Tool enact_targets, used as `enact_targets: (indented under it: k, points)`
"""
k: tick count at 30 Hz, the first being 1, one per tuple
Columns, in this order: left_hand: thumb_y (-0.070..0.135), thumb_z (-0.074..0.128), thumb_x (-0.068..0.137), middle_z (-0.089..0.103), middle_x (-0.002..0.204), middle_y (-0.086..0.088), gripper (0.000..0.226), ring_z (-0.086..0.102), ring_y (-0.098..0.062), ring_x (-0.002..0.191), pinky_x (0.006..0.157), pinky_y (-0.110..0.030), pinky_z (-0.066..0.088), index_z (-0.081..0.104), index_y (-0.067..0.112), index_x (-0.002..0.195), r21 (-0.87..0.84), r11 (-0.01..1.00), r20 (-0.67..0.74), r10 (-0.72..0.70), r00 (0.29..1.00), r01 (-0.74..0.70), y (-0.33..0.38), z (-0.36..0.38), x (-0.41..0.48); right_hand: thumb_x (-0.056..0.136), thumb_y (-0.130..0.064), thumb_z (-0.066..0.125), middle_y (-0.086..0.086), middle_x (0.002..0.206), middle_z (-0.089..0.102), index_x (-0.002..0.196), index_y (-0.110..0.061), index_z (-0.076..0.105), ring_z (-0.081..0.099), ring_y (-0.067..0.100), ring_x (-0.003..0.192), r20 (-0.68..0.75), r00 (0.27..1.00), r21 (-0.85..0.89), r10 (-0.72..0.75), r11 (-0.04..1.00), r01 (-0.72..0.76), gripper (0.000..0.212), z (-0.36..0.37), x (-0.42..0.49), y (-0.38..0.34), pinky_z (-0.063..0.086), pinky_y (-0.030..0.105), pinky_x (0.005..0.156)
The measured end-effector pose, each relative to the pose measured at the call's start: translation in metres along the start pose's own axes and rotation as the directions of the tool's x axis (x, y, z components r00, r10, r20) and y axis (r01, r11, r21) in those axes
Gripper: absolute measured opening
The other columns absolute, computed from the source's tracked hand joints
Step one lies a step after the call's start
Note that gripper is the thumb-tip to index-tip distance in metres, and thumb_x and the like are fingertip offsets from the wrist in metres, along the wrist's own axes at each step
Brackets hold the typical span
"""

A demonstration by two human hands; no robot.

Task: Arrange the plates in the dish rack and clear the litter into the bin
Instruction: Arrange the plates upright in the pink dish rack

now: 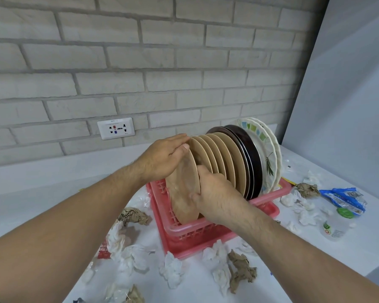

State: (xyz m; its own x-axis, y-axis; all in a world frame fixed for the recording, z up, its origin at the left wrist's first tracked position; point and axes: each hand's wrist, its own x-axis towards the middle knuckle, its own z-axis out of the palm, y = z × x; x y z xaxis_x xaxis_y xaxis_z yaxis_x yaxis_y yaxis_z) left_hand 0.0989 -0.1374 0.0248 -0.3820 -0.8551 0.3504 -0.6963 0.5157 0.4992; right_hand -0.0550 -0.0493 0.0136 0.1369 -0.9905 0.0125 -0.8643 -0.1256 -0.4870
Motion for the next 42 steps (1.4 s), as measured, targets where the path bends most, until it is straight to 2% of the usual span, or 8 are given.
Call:
enact_targets:
  k: [6, 11, 14, 18, 24, 31, 36, 42]
  points:
    - [0.036, 0.036, 0.102, 0.033, 0.153, 0.008, 0.045, 0.024, -0.001, 0.14, 0.11, -0.016, 0.012, 0.04, 0.024, 0.145, 0.013, 1.0, -0.023, -0.003, 1.0, 0.003, 0.003, 0.003, -0.003, 0.094, -0.038, 0.054, 0.001, 0.09, 0.064, 0.137, -0.02, 0.031, 0.064, 0.019, 0.078, -0.067, 0.994, -0.077, -0.09, 0.993, 0.085, 0.052, -0.005, -0.007, 0.002, 0.057, 0.037, 0.069]
    - [0.041, 0.037, 0.101, 0.029, 0.153, 0.014, 0.045, 0.021, 0.004, 0.139, 0.109, -0.016, 0.012, 0.04, 0.029, 0.144, 0.003, 1.0, -0.072, -0.006, 0.997, 0.006, 0.006, -0.001, -0.008, 0.094, -0.043, 0.049, -0.006, 0.069, 0.059, 0.135, -0.023, 0.039, 0.061, 0.012, 0.063, -0.161, 0.966, -0.121, -0.204, 0.975, 0.186, 0.046, -0.021, -0.009, 0.007, 0.054, 0.032, 0.062]
    - [0.036, 0.044, 0.099, 0.045, 0.14, 0.014, 0.037, 0.033, 0.008, 0.125, 0.102, -0.009, 0.022, 0.053, 0.027, 0.134, -0.033, 0.999, -0.208, 0.025, 0.978, -0.033, 0.016, -0.007, -0.014, 0.094, -0.042, 0.05, -0.007, 0.064, 0.061, 0.129, -0.026, 0.047, 0.062, 0.01, 0.062, -0.183, 0.942, -0.086, -0.28, 0.959, 0.269, 0.039, -0.031, -0.011, 0.014, 0.056, 0.036, 0.067]
    - [0.027, 0.052, 0.096, 0.059, 0.109, 0.015, 0.017, 0.05, 0.006, 0.102, 0.078, 0.001, 0.034, 0.065, 0.023, 0.106, -0.091, 0.993, -0.316, 0.037, 0.948, -0.07, 0.031, -0.007, -0.029, 0.093, -0.042, 0.052, -0.012, 0.08, 0.066, 0.12, -0.027, 0.06, 0.061, 0.004, 0.076, -0.269, 0.908, -0.037, -0.321, 0.945, 0.324, 0.032, -0.037, -0.01, 0.031, 0.055, 0.034, 0.076]
    - [0.035, 0.052, 0.09, 0.062, 0.089, 0.015, 0.017, 0.058, -0.007, 0.086, 0.072, -0.022, 0.045, 0.065, 0.025, 0.085, -0.14, 0.989, -0.39, -0.014, 0.921, -0.045, 0.037, 0.015, -0.06, 0.094, -0.039, 0.053, -0.018, 0.095, 0.061, 0.101, -0.026, 0.069, 0.055, 0.001, 0.095, -0.345, 0.867, -0.003, -0.36, 0.924, 0.383, 0.022, -0.033, -0.015, 0.059, 0.049, 0.028, 0.086]
    - [0.033, 0.052, 0.089, 0.062, 0.083, 0.016, 0.014, 0.057, -0.003, 0.083, 0.067, -0.01, 0.039, 0.062, 0.03, 0.081, -0.089, 0.994, -0.383, 0.024, 0.923, -0.062, 0.055, 0.028, -0.095, 0.095, -0.036, 0.051, -0.015, 0.109, 0.062, 0.109, -0.023, 0.068, 0.052, 0.003, 0.107, -0.327, 0.889, -0.007, -0.32, 0.942, 0.337, 0.025, -0.022, -0.047, 0.071, 0.046, 0.031, 0.096]
    - [0.032, 0.053, 0.09, 0.062, 0.089, 0.018, 0.012, 0.059, -0.006, 0.09, 0.075, -0.017, 0.043, 0.064, 0.029, 0.086, -0.113, 0.983, -0.288, 0.108, 0.951, -0.146, 0.07, 0.036, -0.106, 0.096, -0.035, 0.052, -0.016, 0.11, 0.061, 0.11, -0.024, 0.067, 0.052, 0.001, 0.107, -0.335, 0.911, 0.0, -0.24, 0.967, 0.255, 0.023, -0.019, -0.077, 0.079, 0.044, 0.026, 0.096]
    - [0.045, 0.047, 0.09, 0.06, 0.098, 0.02, 0.029, 0.057, -0.003, 0.097, 0.076, -0.018, 0.044, 0.066, 0.027, 0.102, -0.094, 0.975, -0.176, 0.183, 0.967, -0.201, 0.094, 0.051, -0.114, 0.095, -0.038, 0.052, -0.017, 0.102, 0.063, 0.111, -0.027, 0.067, 0.055, 0.001, 0.096, -0.315, 0.933, 0.021, -0.176, 0.981, 0.192, 0.024, -0.029, -0.115, 0.105, 0.049, 0.026, 0.087]
